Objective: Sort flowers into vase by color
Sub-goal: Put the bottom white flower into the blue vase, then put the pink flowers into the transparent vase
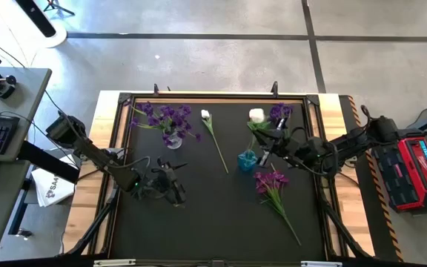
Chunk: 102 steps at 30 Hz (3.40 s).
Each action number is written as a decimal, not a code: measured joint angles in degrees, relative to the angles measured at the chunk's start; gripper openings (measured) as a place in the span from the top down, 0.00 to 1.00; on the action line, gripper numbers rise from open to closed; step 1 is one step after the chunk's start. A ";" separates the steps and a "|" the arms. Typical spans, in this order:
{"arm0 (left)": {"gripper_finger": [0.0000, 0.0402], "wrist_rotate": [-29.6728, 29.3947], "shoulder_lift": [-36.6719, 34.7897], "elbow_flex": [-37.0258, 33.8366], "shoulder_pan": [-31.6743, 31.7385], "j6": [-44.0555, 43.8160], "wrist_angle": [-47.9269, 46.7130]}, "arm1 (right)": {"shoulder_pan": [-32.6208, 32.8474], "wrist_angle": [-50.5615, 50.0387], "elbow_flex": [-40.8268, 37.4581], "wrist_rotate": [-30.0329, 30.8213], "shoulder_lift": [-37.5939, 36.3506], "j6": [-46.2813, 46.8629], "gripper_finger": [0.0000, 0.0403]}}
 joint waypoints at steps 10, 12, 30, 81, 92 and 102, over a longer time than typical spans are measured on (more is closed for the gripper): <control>0.32 2.22 -7.75 0.00 2.53 15.98 4.76 | 1.19 -6.30 -0.04 1.68 -0.11 2.00 1.00; 0.32 2.23 -9.23 0.00 2.53 19.32 5.51 | 1.81 -7.81 -0.04 4.95 -0.17 1.29 1.00; 0.32 1.45 -10.73 0.04 3.07 30.07 6.76 | 5.04 -22.12 -0.04 15.21 1.20 6.88 0.94; 0.32 5.28 -10.69 0.04 2.68 18.71 -4.81 | 31.34 -113.36 28.57 8.57 -0.22 89.03 0.57; 0.32 5.54 -10.69 0.04 2.73 15.01 -6.26 | 25.87 -138.74 26.78 -24.59 2.45 115.65 0.57; 0.32 10.01 -10.69 0.04 2.53 10.47 -6.61 | 25.90 -133.71 26.29 -32.65 14.96 112.14 0.57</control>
